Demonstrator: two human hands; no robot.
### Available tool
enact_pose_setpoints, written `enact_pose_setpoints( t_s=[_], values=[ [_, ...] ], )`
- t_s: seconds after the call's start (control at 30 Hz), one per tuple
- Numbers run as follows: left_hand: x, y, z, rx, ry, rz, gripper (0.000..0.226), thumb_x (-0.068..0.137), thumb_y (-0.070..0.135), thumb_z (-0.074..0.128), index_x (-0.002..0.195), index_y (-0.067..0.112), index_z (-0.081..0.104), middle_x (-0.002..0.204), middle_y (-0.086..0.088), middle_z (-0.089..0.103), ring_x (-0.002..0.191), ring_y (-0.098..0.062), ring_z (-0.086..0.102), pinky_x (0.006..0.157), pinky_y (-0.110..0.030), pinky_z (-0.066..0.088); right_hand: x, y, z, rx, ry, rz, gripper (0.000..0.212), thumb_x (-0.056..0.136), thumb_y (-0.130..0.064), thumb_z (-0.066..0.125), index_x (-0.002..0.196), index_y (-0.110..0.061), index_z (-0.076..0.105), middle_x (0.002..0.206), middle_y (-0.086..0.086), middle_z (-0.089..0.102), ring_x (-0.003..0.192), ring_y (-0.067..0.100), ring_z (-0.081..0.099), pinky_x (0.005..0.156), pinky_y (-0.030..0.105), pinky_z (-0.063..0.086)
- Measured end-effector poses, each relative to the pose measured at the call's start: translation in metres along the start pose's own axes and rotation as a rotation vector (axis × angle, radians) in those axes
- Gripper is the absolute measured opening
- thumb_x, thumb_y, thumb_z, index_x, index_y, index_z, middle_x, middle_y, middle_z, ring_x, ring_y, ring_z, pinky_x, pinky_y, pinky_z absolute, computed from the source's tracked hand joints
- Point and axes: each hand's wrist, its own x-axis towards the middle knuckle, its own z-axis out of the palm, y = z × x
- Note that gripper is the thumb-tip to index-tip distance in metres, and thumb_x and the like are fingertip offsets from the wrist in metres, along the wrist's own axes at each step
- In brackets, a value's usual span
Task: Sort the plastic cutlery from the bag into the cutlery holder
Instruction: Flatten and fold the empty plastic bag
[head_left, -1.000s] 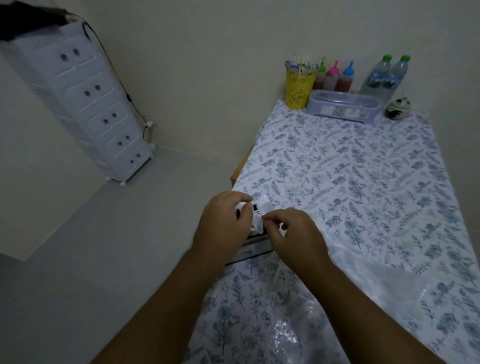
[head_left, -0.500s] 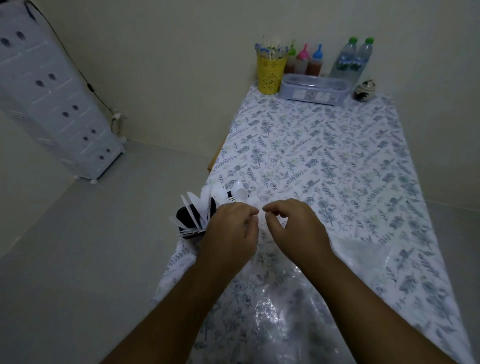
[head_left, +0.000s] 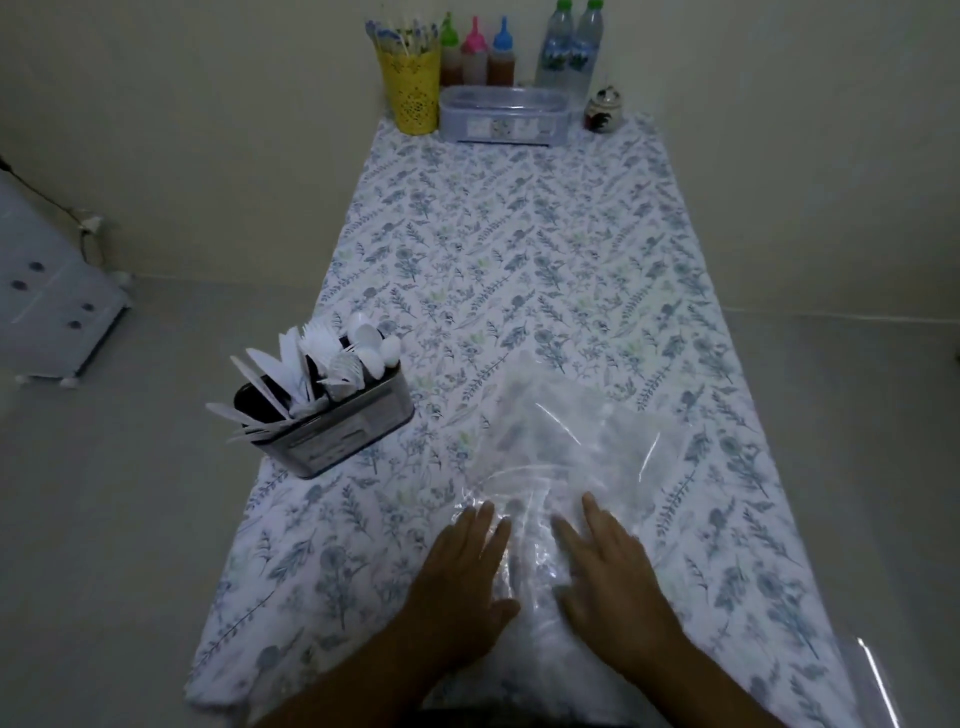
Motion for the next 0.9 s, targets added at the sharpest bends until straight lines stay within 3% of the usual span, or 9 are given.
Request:
enact_pose_setpoints(
  t_s=[0.07,0.13,0.2,0.37,0.53,0.6,0.73,0.83,0.9],
  values=[
    [-0.005,0.003,-0.005,-0.006,0.025,-0.033,0.095,0.084,0.062,0.044,0.159,0.024,0.000,0.165,-0.001,-0.014,0.154,-0.028,-0.008,0.125,-0.045,-0.001,-0.008,0.004,0.001,0.042,0.097,-0.068,0.075,0.094,-0.045,0.054,0.160,-0.040,0.019,0.171,-0.002,-0.004,0.157,0.024,0.010,0.126,0.048,0.019],
    [-0.004,0.012,-0.016,-0.047,0.117,-0.018,0.091,0.080,0.058,0.041,0.158,0.021,0.013,0.166,-0.008,0.005,0.153,-0.031,0.003,0.125,-0.044,0.003,-0.012,0.006,0.001,0.067,0.264,-0.083,0.069,0.090,-0.037,0.059,0.155,-0.033,0.038,0.170,0.007,0.021,0.152,0.027,0.025,0.122,0.048,0.028],
    [0.004,0.018,-0.022,-0.110,0.220,0.049,0.082,0.084,0.051,0.039,0.158,0.021,0.018,0.166,-0.008,0.007,0.154,-0.029,0.001,0.125,-0.044,0.007,-0.010,0.008,0.002,0.088,0.323,-0.062,0.067,0.088,-0.037,0.061,0.152,-0.029,0.045,0.166,0.012,0.028,0.150,0.030,0.029,0.121,0.045,0.027],
    [0.037,0.007,-0.011,0.034,0.051,0.041,0.110,0.080,0.082,0.044,0.154,0.034,-0.022,0.162,-0.005,-0.029,0.150,-0.029,-0.025,0.123,-0.054,0.000,0.003,0.023,0.007,-0.064,-0.005,0.016,0.087,0.092,-0.064,0.057,0.161,-0.041,0.010,0.172,0.007,-0.009,0.159,0.031,-0.002,0.125,0.040,0.010],
    [0.038,0.005,-0.009,0.056,0.006,0.011,0.127,0.065,0.093,0.047,0.152,0.036,-0.025,0.159,-0.006,-0.035,0.147,-0.029,-0.029,0.120,-0.055,-0.004,0.003,0.014,-0.012,-0.125,-0.100,0.079,0.090,0.093,-0.062,0.055,0.161,-0.041,0.000,0.170,0.009,-0.020,0.158,0.031,-0.012,0.125,0.046,0.000],
    [0.033,0.014,-0.013,0.034,0.091,0.033,0.112,0.077,0.079,0.051,0.156,0.035,-0.015,0.162,-0.004,-0.029,0.149,-0.026,-0.023,0.120,-0.054,0.001,-0.001,0.004,-0.013,-0.110,0.007,0.084,0.085,0.091,-0.053,0.063,0.160,-0.038,0.016,0.172,0.012,-0.006,0.158,0.034,-0.001,0.126,0.046,0.006],
    [0.025,0.015,-0.011,-0.132,0.176,-0.009,0.070,0.093,0.033,0.053,0.155,0.030,0.023,0.166,-0.004,0.011,0.152,-0.027,0.009,0.119,-0.049,0.021,-0.004,0.009,0.000,0.135,0.176,0.063,0.046,0.091,-0.024,0.067,0.137,-0.027,0.061,0.156,0.010,0.043,0.140,0.032,0.043,0.110,0.043,0.044],
    [0.026,0.010,-0.018,-0.407,0.299,-0.088,0.059,0.086,0.016,0.057,0.143,0.023,0.047,0.139,-0.003,0.048,0.135,-0.024,0.039,0.107,-0.035,0.039,0.001,0.015,-0.008,0.468,0.220,0.166,0.029,0.095,-0.011,0.061,0.122,-0.019,0.069,0.129,0.006,0.063,0.120,0.025,0.061,0.096,0.030,0.048],
    [0.027,0.011,-0.031,-0.581,0.412,-0.224,0.061,0.085,0.013,0.060,0.143,0.019,0.046,0.115,-0.002,0.056,0.111,-0.018,0.050,0.090,-0.030,0.047,0.005,0.013,-0.022,0.769,0.281,0.348,0.030,0.096,-0.012,0.061,0.123,-0.025,0.061,0.107,0.002,0.067,0.093,0.020,0.067,0.075,0.028,0.052]
  ],
)
